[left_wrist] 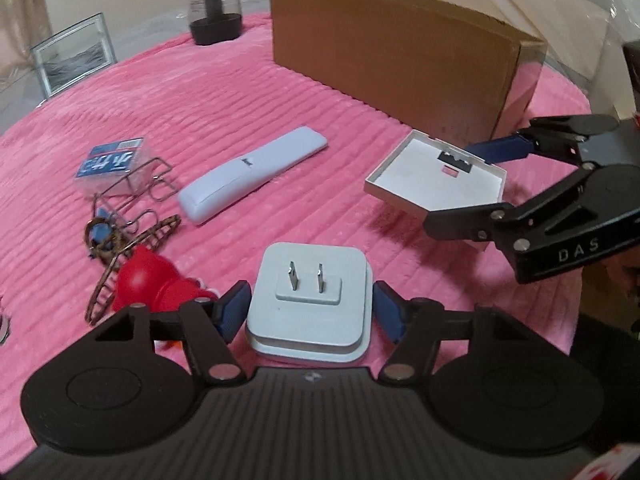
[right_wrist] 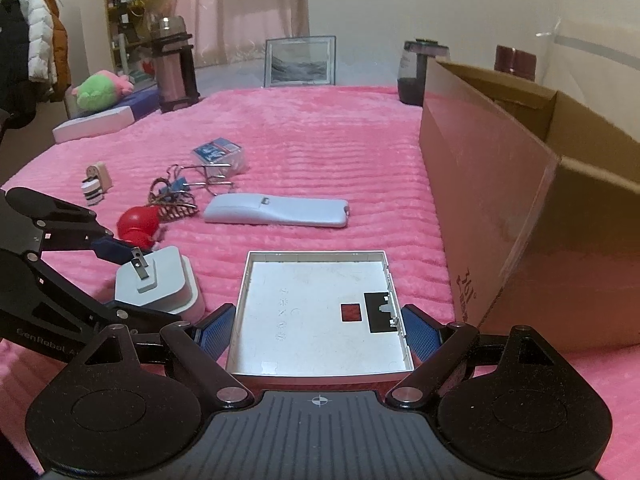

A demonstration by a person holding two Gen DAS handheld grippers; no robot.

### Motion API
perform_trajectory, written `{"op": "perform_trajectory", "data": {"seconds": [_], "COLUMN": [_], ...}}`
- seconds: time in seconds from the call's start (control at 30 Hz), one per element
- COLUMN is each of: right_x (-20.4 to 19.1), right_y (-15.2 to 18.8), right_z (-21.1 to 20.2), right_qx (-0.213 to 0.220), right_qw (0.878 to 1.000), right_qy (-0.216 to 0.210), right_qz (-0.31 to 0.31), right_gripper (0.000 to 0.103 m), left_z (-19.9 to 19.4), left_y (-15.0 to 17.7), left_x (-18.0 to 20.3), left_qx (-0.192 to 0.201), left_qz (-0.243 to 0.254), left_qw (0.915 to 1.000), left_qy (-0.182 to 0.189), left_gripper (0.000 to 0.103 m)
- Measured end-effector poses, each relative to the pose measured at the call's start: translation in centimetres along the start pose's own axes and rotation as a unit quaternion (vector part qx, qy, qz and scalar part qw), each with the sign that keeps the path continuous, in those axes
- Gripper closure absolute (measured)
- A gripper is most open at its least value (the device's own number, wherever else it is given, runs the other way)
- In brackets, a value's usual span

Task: Organize rigid objects
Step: 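Carry the lid and plug adapter with both tools over the cardboard box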

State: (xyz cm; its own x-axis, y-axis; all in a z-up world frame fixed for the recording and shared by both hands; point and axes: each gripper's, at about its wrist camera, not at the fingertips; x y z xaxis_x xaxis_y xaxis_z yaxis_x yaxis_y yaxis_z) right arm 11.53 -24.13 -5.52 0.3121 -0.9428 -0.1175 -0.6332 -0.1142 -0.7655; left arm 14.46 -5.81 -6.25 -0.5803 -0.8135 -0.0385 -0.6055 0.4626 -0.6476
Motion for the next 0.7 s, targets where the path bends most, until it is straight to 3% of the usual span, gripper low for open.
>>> {"op": "perform_trajectory", "data": {"seconds": [0.17, 0.37, 0.53, 0.7], "right_x": [-1.0, -1.3, -0.2, 4.5], "right_y": [-0.6, -2.6, -5.1, -7.8], "right_z": [-1.9, -5.0, -8.0, -10.2], "right_qx": [0.026, 0.087, 0.135, 0.142], "right_qw": [1.000, 0.996, 0.990, 0.989], "right_qy": [-0.002, 0.003, 0.014, 0.023], "right_qz": [-0.013, -0.018, -0.040, -0.040], "right_gripper": [0.018, 0.018, 0.018, 0.018], "left_z": [-2.4, -6.0, -7.8, -7.7], "left_y": [-1.0, -3.9, -7.9, -13.0], "left_x": [-0.4, -0.4, 0.8, 3.1], "left_qx": [0.012, 0.049, 0.082, 0.105], "left_qz": [-0.023, -0.040, -0.020, 0.029], "left_qw": [0.9995, 0.9972, 0.9962, 0.9940], "left_qy": [-0.015, -0.039, -0.024, 0.005], "left_gripper": [0.041, 0.041, 0.041, 0.041]}}
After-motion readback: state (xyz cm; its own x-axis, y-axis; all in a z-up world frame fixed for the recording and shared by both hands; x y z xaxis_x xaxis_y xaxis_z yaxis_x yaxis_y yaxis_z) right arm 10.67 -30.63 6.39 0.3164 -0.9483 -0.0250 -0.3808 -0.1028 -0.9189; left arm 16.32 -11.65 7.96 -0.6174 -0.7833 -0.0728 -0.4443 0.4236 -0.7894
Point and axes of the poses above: each gripper's, at about its wrist camera, not at the fingertips, and z roughly the way its jaws point, x to its right, y to its underside, and after that the axes turned 2 degrees about z, right-handed
